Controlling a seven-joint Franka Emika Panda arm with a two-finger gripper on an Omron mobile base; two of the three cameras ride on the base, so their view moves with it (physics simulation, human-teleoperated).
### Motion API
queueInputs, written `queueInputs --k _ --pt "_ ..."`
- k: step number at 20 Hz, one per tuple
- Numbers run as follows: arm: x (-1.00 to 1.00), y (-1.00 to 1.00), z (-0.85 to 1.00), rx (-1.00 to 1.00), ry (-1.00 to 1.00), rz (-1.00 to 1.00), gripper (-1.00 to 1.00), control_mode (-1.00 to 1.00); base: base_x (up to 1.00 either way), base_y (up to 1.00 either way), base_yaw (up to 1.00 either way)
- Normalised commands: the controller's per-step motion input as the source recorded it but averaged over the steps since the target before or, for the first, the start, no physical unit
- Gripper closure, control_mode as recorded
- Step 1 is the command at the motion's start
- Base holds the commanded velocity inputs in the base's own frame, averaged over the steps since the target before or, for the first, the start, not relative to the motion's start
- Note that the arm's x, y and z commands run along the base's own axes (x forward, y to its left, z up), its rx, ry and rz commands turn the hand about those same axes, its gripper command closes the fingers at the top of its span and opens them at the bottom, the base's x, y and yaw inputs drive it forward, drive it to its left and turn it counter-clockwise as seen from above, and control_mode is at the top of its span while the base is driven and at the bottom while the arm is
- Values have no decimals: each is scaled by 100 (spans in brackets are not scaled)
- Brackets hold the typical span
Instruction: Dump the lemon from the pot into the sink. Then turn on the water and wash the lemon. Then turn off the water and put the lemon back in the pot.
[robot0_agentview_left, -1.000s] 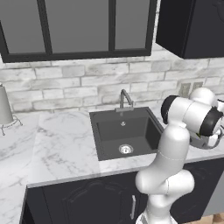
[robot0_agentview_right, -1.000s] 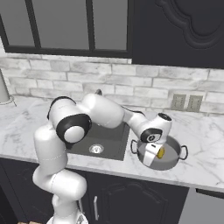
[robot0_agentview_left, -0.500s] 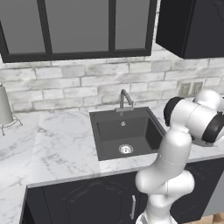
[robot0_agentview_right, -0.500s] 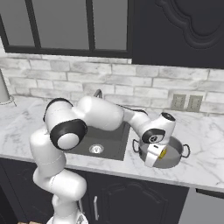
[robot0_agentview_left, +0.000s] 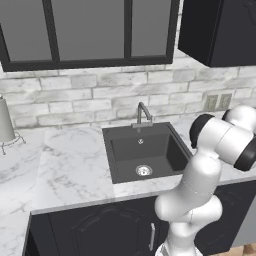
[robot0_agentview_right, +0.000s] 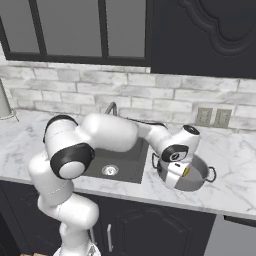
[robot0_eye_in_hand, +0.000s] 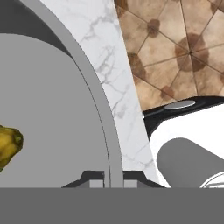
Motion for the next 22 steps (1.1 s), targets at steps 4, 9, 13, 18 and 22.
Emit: queueInputs --k 4,9,13,18,22 --pt "0 0 32 0 -5 1 100 -100 0 0 0" --pt "0 2 32 0 -13 0 100 -100 0 0 0" --pt "0 8 28 -3 -17 1 100 -100 0 0 0" --pt "0 14 33 -8 -13 1 100 -100 0 0 0" --pt "0 40 41 -13 -1 0 100 -100 0 0 0"
